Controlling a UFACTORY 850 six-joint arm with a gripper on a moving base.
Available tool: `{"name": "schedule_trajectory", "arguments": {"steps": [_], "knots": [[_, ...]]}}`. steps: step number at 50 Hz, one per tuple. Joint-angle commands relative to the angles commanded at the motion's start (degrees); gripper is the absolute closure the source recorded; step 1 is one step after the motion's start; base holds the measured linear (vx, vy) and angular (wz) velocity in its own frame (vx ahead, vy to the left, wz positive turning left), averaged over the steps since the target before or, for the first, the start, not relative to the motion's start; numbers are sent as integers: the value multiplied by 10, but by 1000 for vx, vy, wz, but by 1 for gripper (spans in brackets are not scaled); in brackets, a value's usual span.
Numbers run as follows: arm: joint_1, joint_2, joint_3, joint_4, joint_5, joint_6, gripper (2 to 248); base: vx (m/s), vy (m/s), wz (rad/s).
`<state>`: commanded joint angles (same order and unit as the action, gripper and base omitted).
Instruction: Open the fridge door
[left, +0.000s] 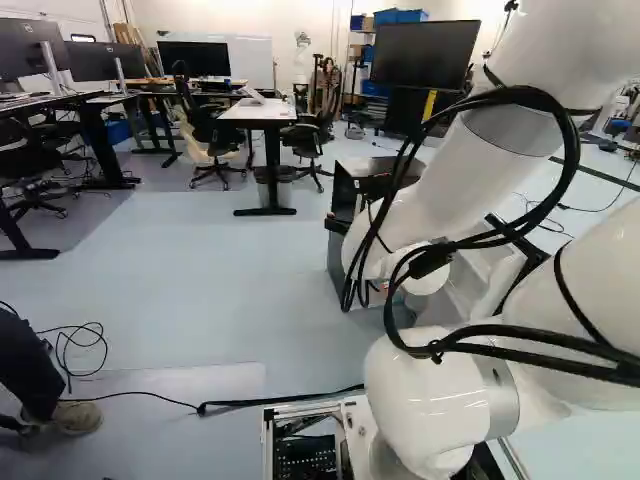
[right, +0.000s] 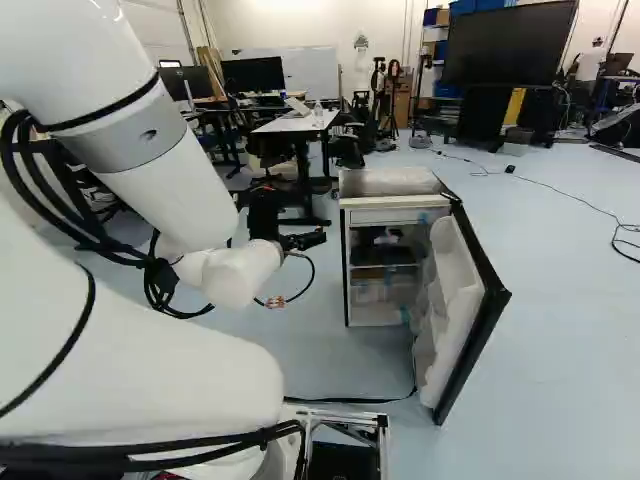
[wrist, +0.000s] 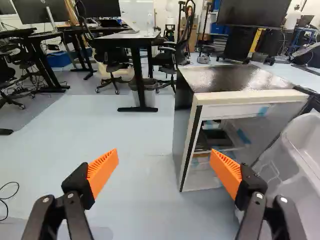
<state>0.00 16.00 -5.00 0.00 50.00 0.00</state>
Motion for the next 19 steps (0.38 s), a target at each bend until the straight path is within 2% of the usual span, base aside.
{"name": "schedule_trajectory", "arguments": {"steps": [19], "knots": [[0,0,0,0,0,0,3,0,0,0]]}}
